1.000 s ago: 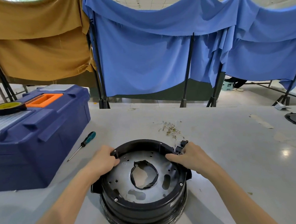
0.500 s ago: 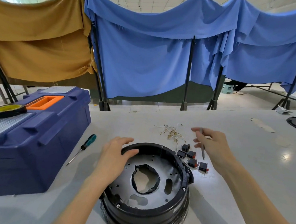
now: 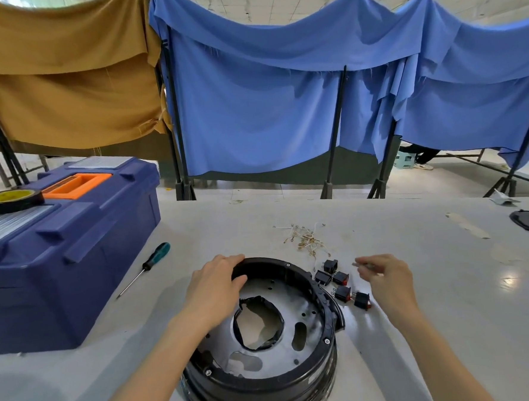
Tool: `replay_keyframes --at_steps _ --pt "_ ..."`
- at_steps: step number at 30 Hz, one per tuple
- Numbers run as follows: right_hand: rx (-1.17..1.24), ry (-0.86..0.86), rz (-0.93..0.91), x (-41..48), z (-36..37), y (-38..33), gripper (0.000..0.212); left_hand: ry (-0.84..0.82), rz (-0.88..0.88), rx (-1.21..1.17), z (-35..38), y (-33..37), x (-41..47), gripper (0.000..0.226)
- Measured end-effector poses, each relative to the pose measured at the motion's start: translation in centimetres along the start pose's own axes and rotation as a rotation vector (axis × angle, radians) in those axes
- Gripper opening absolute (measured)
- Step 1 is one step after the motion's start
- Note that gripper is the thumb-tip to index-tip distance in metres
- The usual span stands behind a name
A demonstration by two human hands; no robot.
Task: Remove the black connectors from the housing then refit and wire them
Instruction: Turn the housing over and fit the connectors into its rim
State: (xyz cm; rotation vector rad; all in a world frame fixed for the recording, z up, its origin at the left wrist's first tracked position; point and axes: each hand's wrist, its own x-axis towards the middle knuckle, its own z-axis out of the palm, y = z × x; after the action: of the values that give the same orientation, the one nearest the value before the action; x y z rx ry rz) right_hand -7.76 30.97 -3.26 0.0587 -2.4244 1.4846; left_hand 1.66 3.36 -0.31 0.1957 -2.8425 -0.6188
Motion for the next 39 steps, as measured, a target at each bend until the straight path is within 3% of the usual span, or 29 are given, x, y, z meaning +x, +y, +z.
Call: replay_keyframes --at_steps 9,17,20,26,31,36,39 --pt "-0.283 -0.036 0.019 0.2 1.1 2.2 0.023 0.006 0.008 -0.004 0.2 -0.3 0.0 0.046" --pt "-0.284 -0.031 -0.041 -0.2 0.6 1.5 0.017 0.004 0.028 -0.013 0.2 -0.6 -0.1 0.048" --pt "-0.385 -0.155 -0.013 0.2 -0.3 0.7 0.011 -0.006 0.041 -0.013 0.1 -0.8 -0.3 0.05" --pt "-0.718 -0.381 0.042 0.1 -1.1 -0.3 0.033 -0.011 0.074 -0.028 0.1 -0.8 -0.8 0.048" --pt "-0.654 -0.381 0.067 -0.1 -1.1 -0.5 0.026 -0.008 0.077 -0.023 -0.1 -0.6 -0.8 0.048" --pt "-0.564 -0.459 0.107 -0.5 -1.7 -1.2 0.034 -0.006 0.082 -0.021 -0.2 -0.5 -0.9 0.048" --pt "-0.332 -0.429 0.044 -0.9 -2.3 -2.2 0.031 -0.002 0.089 -0.041 -0.2 -0.6 -0.9 0.045"
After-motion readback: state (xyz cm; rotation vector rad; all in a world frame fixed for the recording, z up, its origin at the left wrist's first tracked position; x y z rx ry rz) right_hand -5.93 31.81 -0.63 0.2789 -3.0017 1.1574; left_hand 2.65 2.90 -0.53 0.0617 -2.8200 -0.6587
